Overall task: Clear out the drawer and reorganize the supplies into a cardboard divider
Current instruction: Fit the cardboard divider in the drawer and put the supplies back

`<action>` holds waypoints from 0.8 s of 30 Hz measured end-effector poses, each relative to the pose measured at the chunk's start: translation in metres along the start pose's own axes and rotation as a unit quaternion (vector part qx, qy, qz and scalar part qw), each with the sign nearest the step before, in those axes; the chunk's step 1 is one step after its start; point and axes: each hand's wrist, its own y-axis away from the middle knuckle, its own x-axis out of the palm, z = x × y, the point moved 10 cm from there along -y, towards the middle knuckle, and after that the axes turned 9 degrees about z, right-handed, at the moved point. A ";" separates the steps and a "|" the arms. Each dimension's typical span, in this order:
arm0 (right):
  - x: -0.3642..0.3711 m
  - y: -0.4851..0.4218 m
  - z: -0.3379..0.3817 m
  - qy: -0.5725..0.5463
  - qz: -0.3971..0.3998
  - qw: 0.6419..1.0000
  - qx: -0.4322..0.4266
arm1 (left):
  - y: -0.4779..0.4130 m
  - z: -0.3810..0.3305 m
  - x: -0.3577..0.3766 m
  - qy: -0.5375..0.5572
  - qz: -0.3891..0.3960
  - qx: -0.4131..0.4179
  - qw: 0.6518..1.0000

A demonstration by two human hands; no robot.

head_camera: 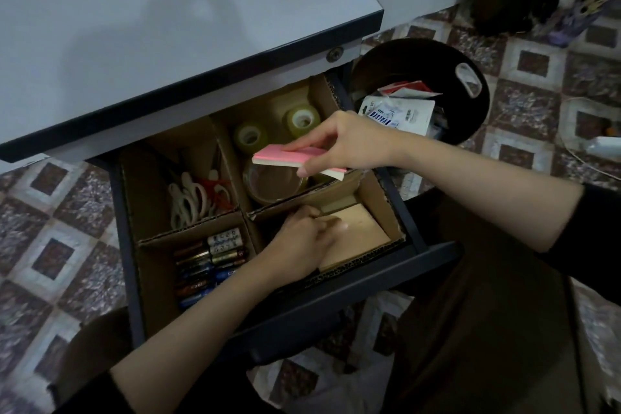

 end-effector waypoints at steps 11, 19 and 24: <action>0.006 0.000 0.001 -0.005 0.010 1.000 -0.004 | -0.008 0.005 -0.024 0.024 -0.149 -0.078 0.985; 0.006 0.001 0.001 -0.001 0.018 1.000 -0.006 | -0.013 -0.001 -0.023 -0.141 -0.116 -0.110 0.977; 0.006 0.001 0.002 0.004 0.010 1.000 -0.003 | -0.027 -0.028 -0.013 -0.252 -0.085 -0.030 0.963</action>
